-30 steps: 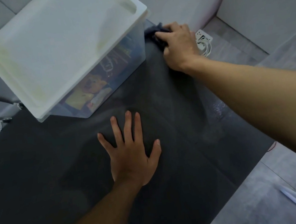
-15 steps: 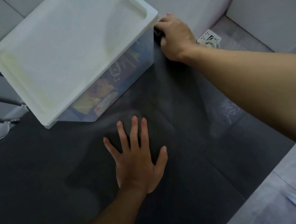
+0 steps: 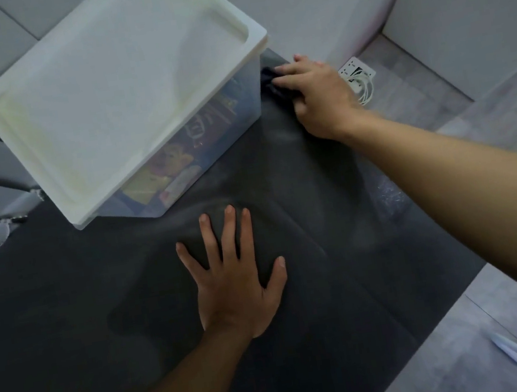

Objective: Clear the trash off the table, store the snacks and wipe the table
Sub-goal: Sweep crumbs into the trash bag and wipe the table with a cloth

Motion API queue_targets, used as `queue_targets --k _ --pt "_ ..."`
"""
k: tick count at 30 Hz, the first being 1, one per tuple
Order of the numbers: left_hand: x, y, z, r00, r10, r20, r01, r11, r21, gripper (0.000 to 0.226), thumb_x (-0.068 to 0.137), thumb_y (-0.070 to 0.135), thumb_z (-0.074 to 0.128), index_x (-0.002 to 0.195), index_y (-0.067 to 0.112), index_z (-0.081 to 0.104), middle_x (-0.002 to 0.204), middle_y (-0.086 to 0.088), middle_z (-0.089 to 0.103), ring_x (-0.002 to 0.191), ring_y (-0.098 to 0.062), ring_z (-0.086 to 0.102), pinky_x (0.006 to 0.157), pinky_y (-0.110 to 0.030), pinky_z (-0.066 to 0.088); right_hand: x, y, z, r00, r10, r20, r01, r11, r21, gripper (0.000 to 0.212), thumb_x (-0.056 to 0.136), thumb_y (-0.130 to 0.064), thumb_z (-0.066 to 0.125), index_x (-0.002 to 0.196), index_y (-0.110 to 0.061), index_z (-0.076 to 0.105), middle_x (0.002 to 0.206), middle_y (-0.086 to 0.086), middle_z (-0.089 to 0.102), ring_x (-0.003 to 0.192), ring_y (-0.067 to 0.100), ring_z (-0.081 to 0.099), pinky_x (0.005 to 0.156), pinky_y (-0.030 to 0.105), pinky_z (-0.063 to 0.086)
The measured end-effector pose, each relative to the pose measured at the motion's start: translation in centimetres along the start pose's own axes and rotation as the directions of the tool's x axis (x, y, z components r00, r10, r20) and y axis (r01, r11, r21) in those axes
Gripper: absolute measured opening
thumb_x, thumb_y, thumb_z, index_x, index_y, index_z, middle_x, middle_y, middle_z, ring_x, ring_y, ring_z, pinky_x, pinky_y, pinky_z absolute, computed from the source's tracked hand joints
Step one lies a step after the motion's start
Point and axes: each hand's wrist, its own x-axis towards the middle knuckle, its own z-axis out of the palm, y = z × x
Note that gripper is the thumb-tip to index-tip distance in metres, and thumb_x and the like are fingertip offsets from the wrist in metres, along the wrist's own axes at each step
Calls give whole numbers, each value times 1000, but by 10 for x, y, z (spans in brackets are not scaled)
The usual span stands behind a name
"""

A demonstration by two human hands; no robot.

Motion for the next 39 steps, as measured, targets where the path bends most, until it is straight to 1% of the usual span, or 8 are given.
queue_targets --k 5,10,15,20,26,32,37,39 --pt "-1 0 0 999 14 -32 -14 1000 3 86 93 69 20 161 17 10 168 -5 8 154 -38 -2 112 -75 9 -59 -12 11 907 339 -252 -325 941 96 49 86 -4 48 130 -19 63 140 1 56 142 30 36 118 42 26" --pt "-3 1 0 999 2 -34 -1 1000 23 88 92 71 15 161 18 3 168 -3 3 154 -36 -5 112 -74 7 -114 -34 22 987 -155 -44 150 983 -108 53 82 -4 52 132 -19 63 144 1 54 143 27 36 120 44 23" --pt "-5 -5 3 997 11 -75 -16 998 -65 94 86 77 16 160 22 -3 168 2 -7 153 -30 -17 114 -71 -1 -113 -55 18 856 467 -221 -482 876 -18 45 89 -11 49 131 -23 59 147 2 44 135 33 33 105 48 31" --pt "-15 -27 4 992 24 -125 -55 965 -254 91 86 66 18 159 15 9 168 -4 0 154 -19 -9 123 -53 -6 -133 -103 42 993 -106 59 115 973 -199 52 90 -15 43 140 -24 53 146 1 46 123 32 39 94 46 36" --pt "-62 -105 25 977 -58 -206 19 982 -190 69 99 55 24 159 20 18 167 -4 14 155 -26 2 125 -51 4 -118 -138 56 865 465 -189 -484 873 -63 48 88 -9 45 131 -28 56 140 -2 44 120 31 37 92 43 31" --pt "-80 -133 38 978 -32 -205 8 993 -119 70 100 56 19 160 21 14 168 -4 12 155 -26 4 125 -48 7 -125 -167 77 973 -188 134 211 960 -185 56 87 -13 42 138 -29 55 142 -4 48 118 29 39 88 40 30" --pt "-76 -132 39 980 -26 -196 3 993 -116 71 99 55 18 160 21 11 168 -4 9 155 -26 0 125 -48 6 -132 -160 81 965 179 -193 -209 966 -153 49 88 -8 45 129 -27 63 133 0 55 111 33 44 81 38 30" --pt "-76 -133 39 981 -24 -194 2 993 -114 71 98 55 16 160 20 9 168 -4 6 155 -26 -2 125 -48 5 -145 -173 88 995 15 -103 -31 987 -155 52 84 -10 45 129 -27 64 133 -1 56 113 32 44 83 41 34"
